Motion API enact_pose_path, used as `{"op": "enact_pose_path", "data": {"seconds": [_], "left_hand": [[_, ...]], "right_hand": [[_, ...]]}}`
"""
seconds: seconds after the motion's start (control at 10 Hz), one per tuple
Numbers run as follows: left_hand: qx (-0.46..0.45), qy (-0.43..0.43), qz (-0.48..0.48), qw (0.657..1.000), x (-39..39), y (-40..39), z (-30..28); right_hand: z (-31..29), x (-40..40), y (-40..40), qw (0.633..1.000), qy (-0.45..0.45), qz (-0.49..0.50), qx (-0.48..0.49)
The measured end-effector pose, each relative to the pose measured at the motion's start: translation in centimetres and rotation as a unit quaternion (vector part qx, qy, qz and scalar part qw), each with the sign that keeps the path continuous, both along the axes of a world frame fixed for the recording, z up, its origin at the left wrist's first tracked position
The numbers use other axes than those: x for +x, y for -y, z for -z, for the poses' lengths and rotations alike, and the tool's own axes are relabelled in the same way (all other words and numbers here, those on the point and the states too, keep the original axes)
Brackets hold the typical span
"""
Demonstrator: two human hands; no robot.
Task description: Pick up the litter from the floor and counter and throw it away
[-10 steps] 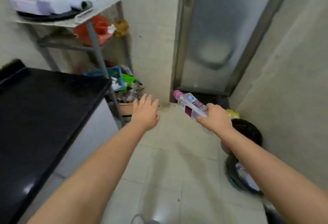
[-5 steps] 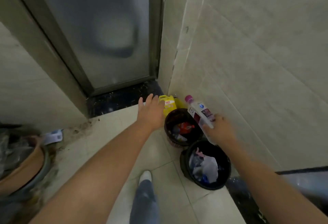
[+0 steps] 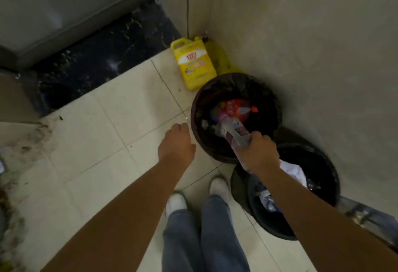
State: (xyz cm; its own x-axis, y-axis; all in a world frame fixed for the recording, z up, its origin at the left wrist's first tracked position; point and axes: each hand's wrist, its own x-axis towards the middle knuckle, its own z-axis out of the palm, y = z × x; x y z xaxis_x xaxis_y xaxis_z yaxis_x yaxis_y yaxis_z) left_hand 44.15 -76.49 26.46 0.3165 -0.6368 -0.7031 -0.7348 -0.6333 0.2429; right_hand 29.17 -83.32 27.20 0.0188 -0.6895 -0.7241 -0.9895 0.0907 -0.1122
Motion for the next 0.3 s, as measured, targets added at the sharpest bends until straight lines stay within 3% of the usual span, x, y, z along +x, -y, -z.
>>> {"op": "enact_pose_path", "data": {"seconds": [0.2,0.3], "left_hand": [[-0.066,-0.049,-0.158,0.984,-2.8,0.9,11.3],[-0.100,-0.050,-0.203,0.973,-4.0,1.3,12.8]], "right_hand": [[11.3,0.3,2.1,0.991,-0.014,-0.127,-0.027],[12.9,-0.8,2.4,0.992,0.041,-0.105,-0.048]]}}
